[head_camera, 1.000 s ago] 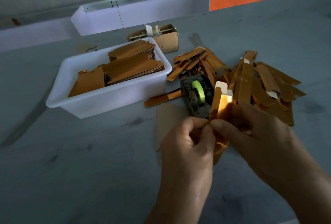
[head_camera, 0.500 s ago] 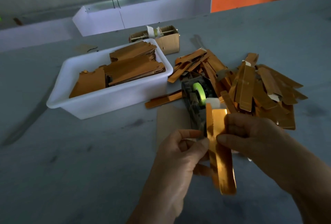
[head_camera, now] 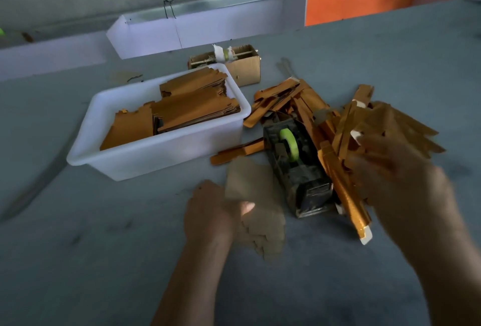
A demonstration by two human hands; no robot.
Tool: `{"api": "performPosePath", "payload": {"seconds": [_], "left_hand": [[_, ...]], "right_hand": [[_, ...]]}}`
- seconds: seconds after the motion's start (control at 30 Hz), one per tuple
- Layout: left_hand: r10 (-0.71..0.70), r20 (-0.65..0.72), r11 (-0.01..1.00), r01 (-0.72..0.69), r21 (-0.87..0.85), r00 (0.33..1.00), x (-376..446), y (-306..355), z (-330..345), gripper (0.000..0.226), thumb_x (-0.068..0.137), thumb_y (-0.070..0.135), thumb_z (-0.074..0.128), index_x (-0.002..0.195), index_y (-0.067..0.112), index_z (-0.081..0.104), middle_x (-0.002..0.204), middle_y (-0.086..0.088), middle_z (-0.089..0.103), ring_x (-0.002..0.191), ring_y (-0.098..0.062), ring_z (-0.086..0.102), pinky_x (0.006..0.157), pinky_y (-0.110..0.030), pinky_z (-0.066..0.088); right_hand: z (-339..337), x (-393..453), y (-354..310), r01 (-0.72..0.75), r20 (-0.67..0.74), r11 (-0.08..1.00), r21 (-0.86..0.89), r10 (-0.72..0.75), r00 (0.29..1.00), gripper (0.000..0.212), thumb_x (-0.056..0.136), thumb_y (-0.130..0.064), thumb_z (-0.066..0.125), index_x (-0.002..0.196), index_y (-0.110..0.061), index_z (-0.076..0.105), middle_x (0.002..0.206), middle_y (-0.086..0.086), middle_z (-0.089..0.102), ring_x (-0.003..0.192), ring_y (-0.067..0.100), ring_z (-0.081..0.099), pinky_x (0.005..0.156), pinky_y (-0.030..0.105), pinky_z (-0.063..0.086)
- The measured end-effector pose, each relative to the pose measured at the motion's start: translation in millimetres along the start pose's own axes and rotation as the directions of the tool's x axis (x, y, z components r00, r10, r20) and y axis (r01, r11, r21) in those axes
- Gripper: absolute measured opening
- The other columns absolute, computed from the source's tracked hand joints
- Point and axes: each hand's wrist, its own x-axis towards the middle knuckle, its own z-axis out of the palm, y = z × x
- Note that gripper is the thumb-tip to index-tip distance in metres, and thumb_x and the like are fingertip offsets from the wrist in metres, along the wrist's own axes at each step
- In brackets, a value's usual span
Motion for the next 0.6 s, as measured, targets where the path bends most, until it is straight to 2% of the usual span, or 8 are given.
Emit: {"api": "performPosePath", "payload": {"seconds": [0.07,0.13,0.2,0.33,0.43,0.5,0.53,0.6], "left_hand": [[0.001,-0.04,1.0,0.0,0.009,0.999,1,-2,-4,0.037,0.075,0.04,0.077,0.087,0.013,0.055,0.08,-0.001,0.06,0.071,-0.015,0.054,0.051,-0.027,0.03],[0.038,-0.064,0.999,-0.037,0.012,0.997,1,-3,-9,0.034,0.077,0.038,0.076,0.079,0.015,0.052,0.072,0.001,0.055,0.065,-0.01,0.05,0.05,-0.026,0.027],[0.065,-0.077,0.998,-0.067,-0.02,0.995,1,-5,-14,0.034,0.079,0.035,0.075,0.07,0.013,0.05,0.064,0.001,0.052,0.06,-0.01,0.048,0.05,-0.026,0.027],[0.126,-0.109,0.982,-0.14,-0.129,0.986,-1,-9,-22,0.039,0.087,0.029,0.067,0.059,0.006,0.051,0.057,-0.014,0.053,0.056,-0.018,0.05,0.052,-0.024,0.031],[0.168,-0.174,0.964,-0.199,-0.177,0.97,-11,-10,-28,0.041,0.087,0.026,0.066,0.054,0.006,0.05,0.053,-0.012,0.047,0.054,-0.019,0.045,0.05,-0.021,0.031],[0.154,-0.187,0.91,-0.213,-0.357,0.97,-16,-11,-34,0.028,0.087,0.02,0.067,0.064,0.004,0.064,0.064,-0.017,0.062,0.061,-0.025,0.057,0.06,-0.033,0.047],[0.132,-0.161,0.856,-0.194,-0.479,0.978,-20,-11,-38,0.021,0.087,0.017,0.068,0.069,0.006,0.07,0.069,-0.014,0.068,0.066,-0.026,0.064,0.063,-0.035,0.053],[0.136,-0.05,0.716,-0.133,-0.685,0.989,-33,-11,-48,0.011,0.084,0.016,0.07,0.074,0.014,0.076,0.075,-0.003,0.075,0.07,-0.015,0.071,0.062,-0.027,0.054]], "right_hand": [[0,-18,-9,0.017,-0.018,1.0,0.005,-0.017,1.0,0.027,0.086,-0.026,0.062,0.113,-0.021,0.064,0.09,-0.012,0.055,0.072,-0.011,0.046,0.056,0.005,0.031],[8,-20,-2,0.034,0.002,0.999,0.014,-0.034,0.999,0.026,0.087,-0.025,0.062,0.113,-0.021,0.065,0.097,-0.01,0.056,0.069,-0.015,0.043,0.053,0.002,0.037],[4,-11,-4,0.015,-0.024,1.0,0.011,-0.015,1.0,0.025,0.087,-0.024,0.061,0.111,-0.021,0.066,0.097,-0.011,0.056,0.07,-0.021,0.045,0.06,-0.005,0.035],[9,-22,-8,0.093,0.042,0.995,-0.032,-0.092,0.995,0.022,0.087,-0.026,0.059,0.108,-0.023,0.067,0.096,-0.01,0.064,0.079,-0.007,0.054,0.058,0.005,0.035],[13,-26,-14,0.086,0.033,0.996,0.022,-0.086,0.996,0.021,0.087,-0.022,0.061,0.106,-0.022,0.068,0.095,-0.009,0.066,0.08,-0.008,0.054,0.058,0.002,0.041],[17,-31,-18,0.091,0.03,0.994,0.063,-0.093,0.995,0.019,0.086,-0.022,0.062,0.104,-0.024,0.068,0.093,-0.011,0.065,0.076,-0.007,0.056,0.062,-0.005,0.036],[19,-33,-20,0.101,0.036,0.991,0.084,-0.104,0.994,0.019,0.085,-0.025,0.061,0.103,-0.026,0.067,0.091,-0.014,0.065,0.076,-0.007,0.058,0.063,-0.006,0.036],[23,-38,-26,0.099,0.078,0.984,0.15,-0.111,0.991,0.022,0.081,-0.039,0.056,0.101,-0.035,0.063,0.087,-0.024,0.063,0.086,-0.014,0.055,0.066,-0.005,0.038]]}}
